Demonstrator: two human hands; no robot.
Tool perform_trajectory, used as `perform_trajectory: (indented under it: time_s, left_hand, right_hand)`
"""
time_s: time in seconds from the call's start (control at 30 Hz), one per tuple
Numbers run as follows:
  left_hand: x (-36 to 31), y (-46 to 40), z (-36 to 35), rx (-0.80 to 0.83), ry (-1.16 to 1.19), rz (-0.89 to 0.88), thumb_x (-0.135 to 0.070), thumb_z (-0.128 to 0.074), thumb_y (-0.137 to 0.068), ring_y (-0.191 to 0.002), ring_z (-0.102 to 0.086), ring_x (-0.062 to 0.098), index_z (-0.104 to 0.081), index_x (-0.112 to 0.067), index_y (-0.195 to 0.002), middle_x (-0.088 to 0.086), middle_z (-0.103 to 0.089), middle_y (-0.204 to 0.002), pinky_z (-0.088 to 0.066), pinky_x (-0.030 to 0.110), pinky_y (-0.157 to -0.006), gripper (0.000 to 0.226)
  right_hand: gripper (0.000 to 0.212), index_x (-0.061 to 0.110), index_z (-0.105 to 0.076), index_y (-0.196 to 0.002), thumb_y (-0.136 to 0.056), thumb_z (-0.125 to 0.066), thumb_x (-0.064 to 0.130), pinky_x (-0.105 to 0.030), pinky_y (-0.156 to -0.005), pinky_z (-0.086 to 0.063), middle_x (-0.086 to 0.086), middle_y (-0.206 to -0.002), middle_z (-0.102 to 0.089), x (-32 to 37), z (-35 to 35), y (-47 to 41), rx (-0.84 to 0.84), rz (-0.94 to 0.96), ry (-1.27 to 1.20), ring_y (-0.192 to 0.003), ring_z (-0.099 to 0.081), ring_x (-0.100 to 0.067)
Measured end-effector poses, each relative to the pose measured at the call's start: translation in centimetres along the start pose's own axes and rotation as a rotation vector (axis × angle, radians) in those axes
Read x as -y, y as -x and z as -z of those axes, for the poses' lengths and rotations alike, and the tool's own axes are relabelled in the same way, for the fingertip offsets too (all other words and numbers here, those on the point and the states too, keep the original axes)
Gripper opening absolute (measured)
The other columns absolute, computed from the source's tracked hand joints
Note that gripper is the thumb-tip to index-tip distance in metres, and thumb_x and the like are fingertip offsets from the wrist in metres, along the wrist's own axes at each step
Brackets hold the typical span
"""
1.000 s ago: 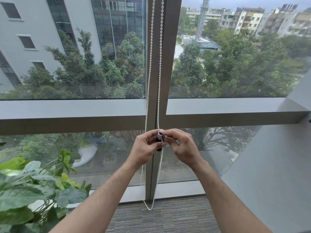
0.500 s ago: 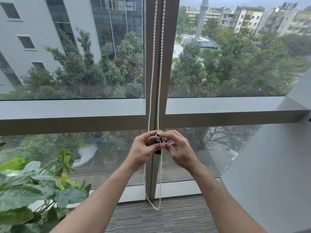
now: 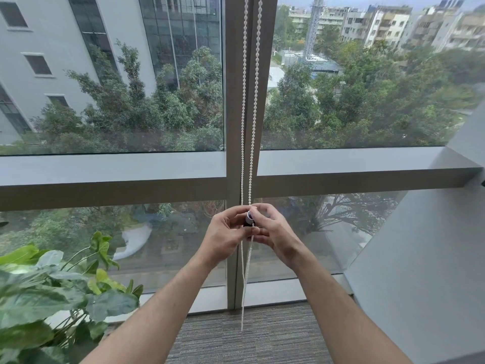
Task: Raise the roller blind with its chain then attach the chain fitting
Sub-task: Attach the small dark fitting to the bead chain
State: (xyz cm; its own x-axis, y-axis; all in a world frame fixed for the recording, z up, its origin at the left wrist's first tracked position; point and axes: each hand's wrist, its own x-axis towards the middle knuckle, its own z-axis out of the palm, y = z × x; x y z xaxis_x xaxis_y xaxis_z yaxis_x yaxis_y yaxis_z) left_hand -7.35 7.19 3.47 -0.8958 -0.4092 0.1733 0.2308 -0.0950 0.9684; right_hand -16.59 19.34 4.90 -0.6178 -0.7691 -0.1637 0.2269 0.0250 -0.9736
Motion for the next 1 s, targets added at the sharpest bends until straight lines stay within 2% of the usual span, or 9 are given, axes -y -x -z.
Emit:
perform_trajectory:
  time_s: [0.17, 0.27, 0.4, 0.47, 0.57, 0.67, 0.77, 0.9, 1.0]
  left_hand:
    - [0.5, 0.4, 0.2, -0.006, -0.075, -0.020, -0.001, -0.080, -0.074, -0.096, -0.072, 0.020, -0.072, -0.021, -0.114, 0.008, -0.077, -0.103, -0.056, 0.032, -0.084, 0.045]
    - [0.6, 0.6, 0.3, -0.006, -0.153, -0.038, -0.006, -0.081, -0.073, -0.100, -0.072, 0.023, -0.073, -0.026, -0.112, 0.005, -0.077, -0.107, -0.055, 0.043, -0.090, 0.045]
    - [0.7, 0.9, 0.2, -0.008, -0.247, -0.068, -0.013, -0.083, -0.072, -0.101, -0.072, 0.017, -0.071, -0.034, -0.111, -0.003, -0.077, -0.106, -0.052, 0.035, -0.093, 0.046]
    - [0.8, 1.0, 0.3, 0.001, -0.235, -0.056, -0.008, -0.082, -0.074, -0.095, -0.074, 0.018, -0.071, -0.033, -0.112, -0.001, -0.078, -0.104, -0.054, 0.034, -0.091, 0.047]
    - [0.6, 1.4, 0.2, 0.027, -0.147, -0.010, 0.004, -0.076, -0.076, -0.084, -0.073, 0.018, -0.071, -0.027, -0.113, 0.007, -0.078, -0.102, -0.057, 0.030, -0.081, 0.049]
    - [0.2, 1.7, 0.3, 0.049, -0.119, 0.008, 0.003, -0.075, -0.074, -0.082, -0.073, 0.020, -0.072, -0.028, -0.111, 0.008, -0.078, -0.100, -0.059, 0.033, -0.079, 0.048]
    - [-0.1, 2.0, 0.4, 0.061, -0.140, -0.013, 0.001, -0.076, -0.073, -0.094, -0.073, 0.025, -0.072, -0.031, -0.111, 0.009, -0.077, -0.105, -0.057, 0.044, -0.090, 0.050]
    - [-0.1, 2.6, 0.9, 0.073, -0.219, -0.072, -0.010, -0.079, -0.076, -0.112, -0.068, 0.025, -0.069, -0.028, -0.118, 0.006, -0.075, -0.114, -0.050, 0.043, -0.101, 0.046]
    - [-0.3, 2.9, 1.3, 0.021, -0.184, -0.068, -0.013, -0.072, -0.079, -0.109, -0.069, 0.020, -0.071, -0.032, -0.115, 0.003, -0.075, -0.111, -0.051, 0.035, -0.097, 0.040]
  right_hand:
    - [0.039, 0.010, -0.061, -0.118, -0.087, -0.068, 0.033, -0.031, -0.079, -0.055, -0.010, -0.107, -0.075, -0.1, 0.1, 0.2, 0.021, -0.018, -0.073, -0.092, -0.071, -0.022]
    - [0.046, 0.005, -0.059, -0.122, -0.085, -0.071, 0.031, -0.028, -0.078, -0.052, -0.013, -0.111, -0.074, -0.6, 0.1, 0.4, 0.014, -0.042, -0.107, -0.091, -0.069, -0.022]
    - [0.058, -0.001, -0.055, -0.128, -0.084, -0.071, 0.033, -0.044, -0.092, -0.051, -0.012, -0.110, -0.073, -1.0, 0.3, 0.8, 0.040, -0.082, -0.109, -0.094, -0.064, -0.026]
    - [0.055, -0.002, -0.054, -0.129, -0.087, -0.070, 0.030, -0.053, -0.105, -0.045, -0.017, -0.115, -0.073, -1.2, 0.4, 1.0, 0.071, -0.094, -0.117, -0.100, -0.064, -0.030]
    - [0.054, -0.002, -0.054, -0.131, -0.089, -0.069, 0.028, -0.056, -0.109, -0.044, -0.027, -0.129, -0.063, -1.4, 0.5, 1.2, 0.109, -0.128, -0.125, -0.106, -0.062, -0.032]
    - [0.051, 0.002, -0.059, -0.129, -0.088, -0.070, 0.031, -0.052, -0.105, -0.047, -0.024, -0.127, -0.066, -1.6, 0.5, 1.3, 0.151, -0.126, -0.103, -0.106, -0.063, -0.030]
    - [0.046, 0.006, -0.061, -0.124, -0.086, -0.072, 0.030, -0.048, -0.099, -0.051, -0.019, -0.120, -0.071, -2.1, 0.5, 1.3, 0.112, -0.087, -0.080, -0.100, -0.067, -0.026]
    - [0.044, 0.008, -0.059, -0.120, -0.083, -0.076, 0.025, -0.026, -0.074, -0.058, -0.009, -0.103, -0.076, -3.0, 0.2, 1.6, 0.006, -0.048, -0.133, -0.087, -0.073, -0.017]
    - [0.052, 0.005, -0.056, -0.126, -0.082, -0.078, 0.024, -0.040, -0.092, -0.058, -0.016, -0.106, -0.075, -3.8, -0.1, 1.8, -0.037, -0.020, -0.108, -0.096, -0.071, -0.025]
